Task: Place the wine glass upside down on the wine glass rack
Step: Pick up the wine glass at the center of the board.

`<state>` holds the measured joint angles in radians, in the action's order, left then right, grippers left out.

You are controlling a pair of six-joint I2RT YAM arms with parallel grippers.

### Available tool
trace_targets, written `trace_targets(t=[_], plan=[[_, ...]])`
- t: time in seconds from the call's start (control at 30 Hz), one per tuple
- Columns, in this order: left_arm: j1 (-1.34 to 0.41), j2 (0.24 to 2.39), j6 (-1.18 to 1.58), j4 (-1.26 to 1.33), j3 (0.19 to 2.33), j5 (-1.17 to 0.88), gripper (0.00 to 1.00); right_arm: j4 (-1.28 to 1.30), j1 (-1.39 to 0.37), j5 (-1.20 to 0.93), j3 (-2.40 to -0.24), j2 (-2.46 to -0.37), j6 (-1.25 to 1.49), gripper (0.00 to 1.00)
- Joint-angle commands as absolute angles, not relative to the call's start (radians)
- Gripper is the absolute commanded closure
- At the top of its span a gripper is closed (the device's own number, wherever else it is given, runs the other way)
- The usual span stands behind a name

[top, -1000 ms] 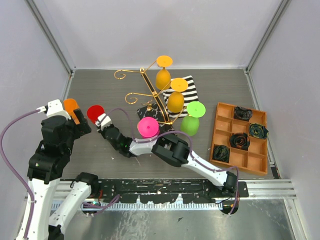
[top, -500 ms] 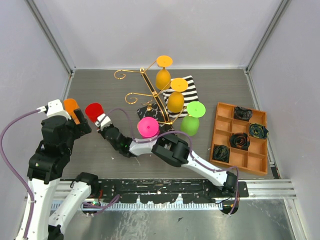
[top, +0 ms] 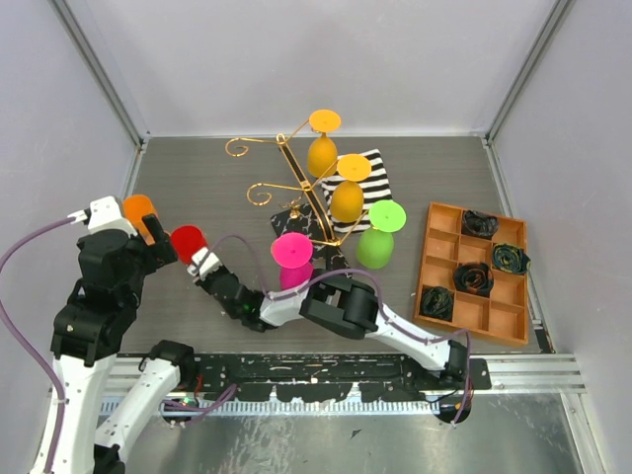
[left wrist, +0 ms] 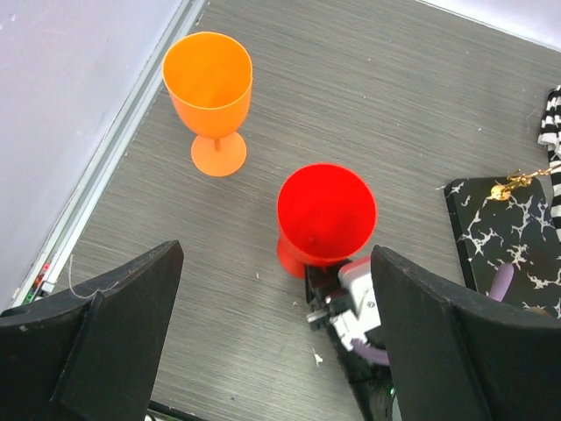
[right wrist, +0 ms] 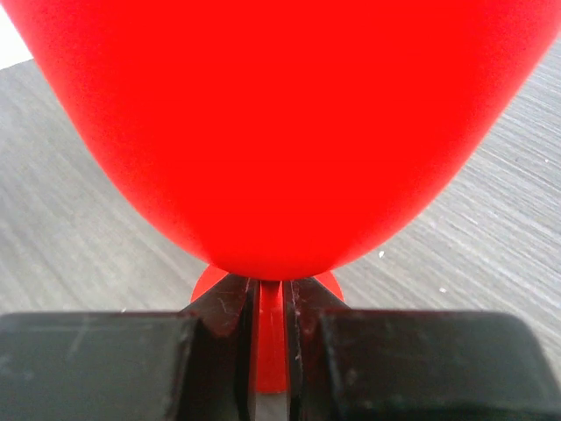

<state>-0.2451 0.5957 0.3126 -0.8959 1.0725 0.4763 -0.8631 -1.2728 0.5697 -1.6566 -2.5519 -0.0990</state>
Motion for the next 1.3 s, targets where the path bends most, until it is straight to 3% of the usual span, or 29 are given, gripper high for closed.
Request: trace_targets(t=[0.0,0.5,0.8,1.27], plan=[[-0.248,0.568,0.323,-0.902,1.121,0.485,0.05,-0.93,-1.313,0.634,-1.596,-2.437,-0.134,0.99],[-0.247,0.549,0.365,-1.004,1.183,0.547,0.06,-0.968,-1.415,0.736,-1.354,-2.222,-0.136,0.99],[-0.247,0.54,0.372,-1.072,1.269,0.564,0.05,-0.863,-1.511,0.766,-1.188,-1.991,-0.049,0.99],[-0.248,0.498,0.385,-1.218,1.463,0.566,0.06,-0.693,-1.666,0.832,-1.15,-1.674,-0.115,0.99]])
